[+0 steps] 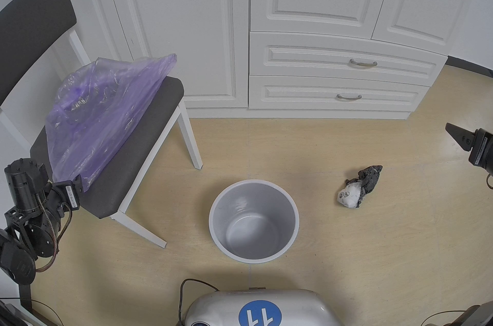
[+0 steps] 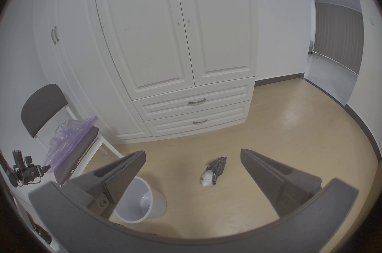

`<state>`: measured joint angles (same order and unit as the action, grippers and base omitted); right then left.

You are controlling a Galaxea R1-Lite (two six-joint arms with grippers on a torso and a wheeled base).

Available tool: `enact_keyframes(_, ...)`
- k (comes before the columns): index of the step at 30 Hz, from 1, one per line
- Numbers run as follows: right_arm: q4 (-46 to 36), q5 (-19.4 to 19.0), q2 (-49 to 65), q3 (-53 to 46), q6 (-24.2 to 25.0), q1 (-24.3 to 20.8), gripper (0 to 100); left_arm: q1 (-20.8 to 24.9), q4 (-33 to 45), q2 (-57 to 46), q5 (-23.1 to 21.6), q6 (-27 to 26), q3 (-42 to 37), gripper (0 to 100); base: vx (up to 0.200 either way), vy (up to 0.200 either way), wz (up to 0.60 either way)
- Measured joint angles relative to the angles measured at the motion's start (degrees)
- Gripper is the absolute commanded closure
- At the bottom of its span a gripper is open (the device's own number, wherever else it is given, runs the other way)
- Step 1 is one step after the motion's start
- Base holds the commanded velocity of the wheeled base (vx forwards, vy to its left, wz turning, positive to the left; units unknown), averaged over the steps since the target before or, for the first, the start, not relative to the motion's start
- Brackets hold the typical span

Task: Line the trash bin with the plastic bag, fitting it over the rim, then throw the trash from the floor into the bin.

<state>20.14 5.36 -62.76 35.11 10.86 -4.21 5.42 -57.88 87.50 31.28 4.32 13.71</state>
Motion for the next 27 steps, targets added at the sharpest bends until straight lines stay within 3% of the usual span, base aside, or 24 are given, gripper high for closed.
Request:
enact_keyframes(9, 0.1, 0.2, 0.5, -1.4, -0.1, -4.9, 0, -0.7, -0.2, -0.2, 0.0, 0.0, 0.0, 0, 0.0, 0.0, 0.0)
enact_keyframes(10, 0.0, 0.2, 0.6, -1.5, -0.1, -5.3, 0, -0.7, -0.2, -0.3, 0.1, -0.1, 0.0, 100, 0.0, 0.0, 0.0)
enact_keyframes(27, 3.0, 0.2, -0.2, -4.2, -1.8, -7.9, 0, -0.3, -6.2, -1.1, 0.2, -3.8, -1.4, 100, 0.0, 0.0, 0.0)
